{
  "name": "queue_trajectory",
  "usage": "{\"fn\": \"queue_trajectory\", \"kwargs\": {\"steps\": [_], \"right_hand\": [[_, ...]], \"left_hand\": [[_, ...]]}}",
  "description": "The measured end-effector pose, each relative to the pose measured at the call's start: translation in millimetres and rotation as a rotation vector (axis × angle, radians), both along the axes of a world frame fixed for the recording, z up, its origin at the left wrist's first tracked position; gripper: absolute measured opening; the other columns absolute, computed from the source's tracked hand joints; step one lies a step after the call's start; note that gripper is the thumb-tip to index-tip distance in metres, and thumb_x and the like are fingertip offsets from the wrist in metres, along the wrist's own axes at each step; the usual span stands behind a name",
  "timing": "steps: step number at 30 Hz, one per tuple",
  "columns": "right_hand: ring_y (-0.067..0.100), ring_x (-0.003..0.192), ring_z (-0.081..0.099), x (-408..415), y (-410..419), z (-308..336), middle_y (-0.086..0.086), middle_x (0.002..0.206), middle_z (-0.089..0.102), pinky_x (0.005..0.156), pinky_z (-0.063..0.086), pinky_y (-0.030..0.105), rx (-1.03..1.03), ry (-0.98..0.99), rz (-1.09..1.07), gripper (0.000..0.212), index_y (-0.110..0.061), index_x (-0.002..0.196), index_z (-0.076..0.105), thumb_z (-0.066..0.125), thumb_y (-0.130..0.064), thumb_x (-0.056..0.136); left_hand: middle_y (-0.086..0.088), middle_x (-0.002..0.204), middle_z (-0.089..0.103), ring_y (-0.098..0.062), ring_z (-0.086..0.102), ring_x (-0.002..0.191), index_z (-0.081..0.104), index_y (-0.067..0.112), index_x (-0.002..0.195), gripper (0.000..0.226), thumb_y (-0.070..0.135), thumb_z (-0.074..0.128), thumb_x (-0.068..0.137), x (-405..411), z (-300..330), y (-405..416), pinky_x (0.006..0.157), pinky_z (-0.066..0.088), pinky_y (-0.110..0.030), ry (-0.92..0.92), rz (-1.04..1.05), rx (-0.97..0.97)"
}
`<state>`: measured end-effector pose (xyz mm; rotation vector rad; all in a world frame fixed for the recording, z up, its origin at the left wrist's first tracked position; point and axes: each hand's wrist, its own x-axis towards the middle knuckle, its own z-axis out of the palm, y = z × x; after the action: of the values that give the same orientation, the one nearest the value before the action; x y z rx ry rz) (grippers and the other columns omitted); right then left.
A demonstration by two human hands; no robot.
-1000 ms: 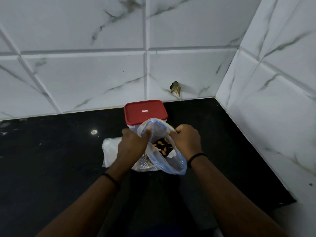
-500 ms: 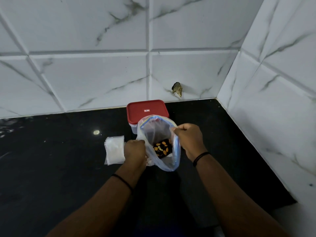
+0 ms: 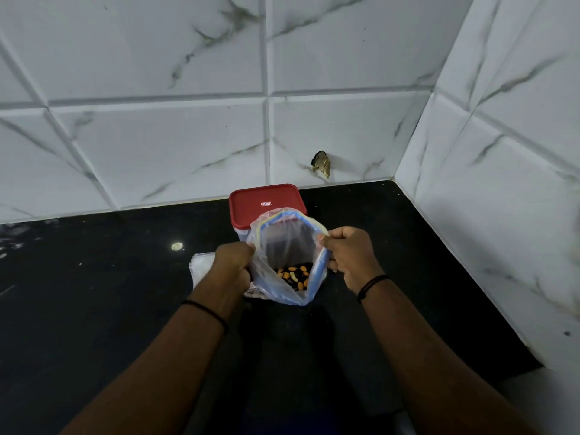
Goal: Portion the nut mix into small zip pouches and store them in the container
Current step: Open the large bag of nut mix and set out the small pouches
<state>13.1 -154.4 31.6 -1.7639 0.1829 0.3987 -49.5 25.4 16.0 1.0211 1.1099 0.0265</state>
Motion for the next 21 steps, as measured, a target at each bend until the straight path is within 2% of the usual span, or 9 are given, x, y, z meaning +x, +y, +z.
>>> {"fn": "queue_trajectory", "kwargs": {"steps": [3, 5, 7, 9, 12, 14, 15, 17, 21], "right_hand": [[0.017, 0.082, 0.069, 1, 2, -5, 0.004, 0.09, 0.068, 0.072, 0.062, 0.038, -0.206, -0.141, 0.053, 0.012, -0.016, 0.088, 0.065, 0.075, -0.022, 0.087], [0.011, 0.079, 0.066, -1, 5, -6, -0.002, 0.087, 0.066, 0.066, 0.057, 0.029, -0.358, -0.27, 0.127, 0.013, -0.015, 0.092, 0.066, 0.074, -0.025, 0.088], [0.006, 0.074, 0.062, -4, 9, -4, -0.003, 0.086, 0.065, 0.057, 0.046, 0.02, -0.459, -0.359, 0.196, 0.01, -0.015, 0.093, 0.066, 0.07, -0.024, 0.091], [0.006, 0.073, 0.062, -4, 13, -3, -0.002, 0.086, 0.067, 0.054, 0.046, 0.02, -0.488, -0.382, 0.211, 0.01, -0.014, 0.091, 0.066, 0.069, -0.024, 0.092], [0.015, 0.078, 0.069, 0, 13, 0, 0.005, 0.087, 0.07, 0.069, 0.061, 0.037, -0.348, -0.211, 0.146, 0.01, -0.016, 0.083, 0.065, 0.07, -0.02, 0.091], [0.022, 0.084, 0.07, 3, 8, 2, 0.012, 0.096, 0.07, 0.072, 0.062, 0.041, -0.168, -0.028, 0.099, 0.009, -0.014, 0.085, 0.064, 0.068, -0.014, 0.092], [0.024, 0.088, 0.069, 3, 5, 4, 0.015, 0.101, 0.069, 0.069, 0.061, 0.039, -0.081, 0.056, 0.087, 0.003, -0.01, 0.091, 0.065, 0.066, -0.011, 0.093], [0.026, 0.096, 0.067, 6, 1, 3, 0.018, 0.111, 0.067, 0.063, 0.057, 0.034, 0.051, 0.193, 0.061, 0.015, -0.002, 0.11, 0.063, 0.061, -0.007, 0.096], [0.029, 0.101, 0.064, 11, -2, -2, 0.019, 0.114, 0.064, 0.086, 0.056, 0.045, 0.228, 0.358, -0.101, 0.026, 0.001, 0.124, 0.058, 0.054, -0.004, 0.098]], "left_hand": [[-0.023, 0.124, 0.06, -0.04, 0.06, 0.111, 0.048, 0.0, 0.133, 0.038, 0.012, 0.055, 0.098, -3, 6, 7, 0.089, 0.053, -0.053, 0.096, -0.275, 0.051], [-0.025, 0.124, 0.059, -0.041, 0.061, 0.109, 0.045, 0.002, 0.137, 0.046, 0.017, 0.061, 0.096, -4, 4, 4, 0.077, 0.056, -0.052, 0.148, -0.416, 0.119], [-0.026, 0.12, 0.061, -0.04, 0.064, 0.103, 0.048, 0.0, 0.134, 0.044, 0.014, 0.062, 0.095, -1, 4, -1, 0.067, 0.057, -0.047, 0.148, -0.435, 0.219], [-0.024, 0.113, 0.063, -0.036, 0.066, 0.094, 0.053, -0.002, 0.128, 0.035, 0.008, 0.061, 0.095, 3, 1, -5, 0.059, 0.055, -0.043, 0.098, -0.311, 0.263], [-0.018, 0.107, 0.064, -0.031, 0.064, 0.09, 0.059, -0.002, 0.122, 0.031, 0.007, 0.065, 0.093, 5, -2, -4, 0.065, 0.053, -0.042, 0.009, -0.063, 0.182], [-0.015, 0.107, 0.066, -0.028, 0.065, 0.094, 0.061, 0.001, 0.116, 0.03, 0.012, 0.07, 0.09, 3, -4, -1, 0.074, 0.055, -0.042, 0.011, 0.023, 0.143], [-0.014, 0.106, 0.067, -0.028, 0.066, 0.094, 0.063, 0.003, 0.112, 0.029, 0.015, 0.073, 0.088, 2, -6, 0, 0.078, 0.057, -0.044, 0.009, 0.046, 0.114], [-0.014, 0.099, 0.07, -0.029, 0.068, 0.09, 0.066, 0.004, 0.101, 0.022, 0.017, 0.076, 0.085, -1, -6, 1, 0.08, 0.058, -0.047, -0.036, 0.101, 0.03], [-0.013, 0.093, 0.069, -0.023, 0.065, 0.082, 0.066, 0.004, 0.092, 0.013, 0.017, 0.068, 0.092, -2, -1, 7, 0.073, 0.057, -0.043, -0.154, 0.075, -0.153]]}}
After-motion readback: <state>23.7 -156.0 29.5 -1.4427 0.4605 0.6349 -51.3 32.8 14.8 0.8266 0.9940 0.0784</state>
